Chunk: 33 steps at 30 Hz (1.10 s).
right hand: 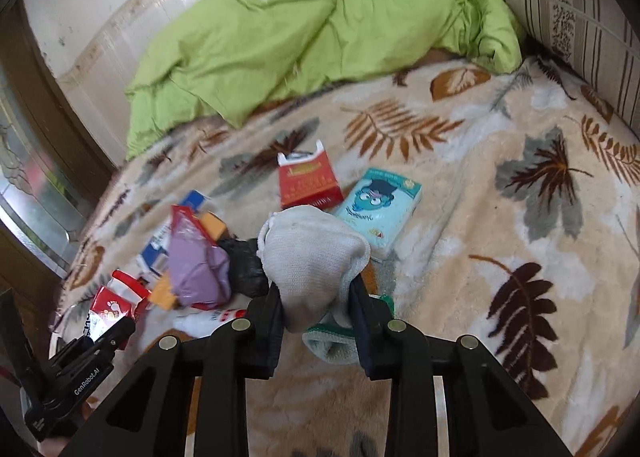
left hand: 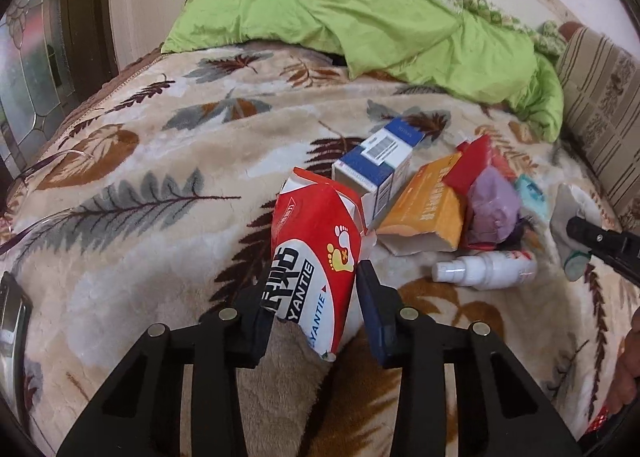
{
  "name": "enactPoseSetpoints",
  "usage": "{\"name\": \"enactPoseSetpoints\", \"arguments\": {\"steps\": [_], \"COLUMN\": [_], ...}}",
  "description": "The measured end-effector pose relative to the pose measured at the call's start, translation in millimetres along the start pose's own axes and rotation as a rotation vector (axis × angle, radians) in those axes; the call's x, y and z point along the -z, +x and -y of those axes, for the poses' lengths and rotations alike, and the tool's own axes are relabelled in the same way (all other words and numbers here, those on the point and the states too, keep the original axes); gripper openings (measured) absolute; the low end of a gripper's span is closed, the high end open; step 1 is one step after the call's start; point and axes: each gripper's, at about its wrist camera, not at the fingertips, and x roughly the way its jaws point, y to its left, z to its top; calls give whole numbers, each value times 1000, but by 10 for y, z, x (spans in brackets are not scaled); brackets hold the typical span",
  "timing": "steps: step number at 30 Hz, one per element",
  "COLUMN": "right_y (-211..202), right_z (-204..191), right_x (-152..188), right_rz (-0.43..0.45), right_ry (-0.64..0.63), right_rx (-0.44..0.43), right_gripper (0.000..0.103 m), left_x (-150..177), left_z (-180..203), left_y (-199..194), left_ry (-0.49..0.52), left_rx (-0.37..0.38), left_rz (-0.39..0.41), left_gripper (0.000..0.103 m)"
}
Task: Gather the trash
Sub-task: 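Grasp the red YANTIE box with the left tool while the right grasps the white sock, then carry the red box and white sock over the red basket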
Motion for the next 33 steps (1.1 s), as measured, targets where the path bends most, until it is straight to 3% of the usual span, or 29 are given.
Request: {"name": "enactPoseSetpoints", "arguments": {"steps": [4, 18, 33], "right_y": [-150, -189, -123], "right_z": [-99, -370, -403], "right_x": [33, 92, 77], "right_rz": [34, 42, 53], "right_ry": [-22, -94, -83], "right_rx": [-26, -39, -40], "right_gripper": [31, 31, 31], "left_x": [8, 57, 47], "left_z": [17, 180, 428], "left_y": [-212, -323, -262], "left_ry": [11, 33, 79], "left_rx": [22, 33, 80], "left_rz": [55, 66, 75], "left_gripper": [38, 40, 40]}}
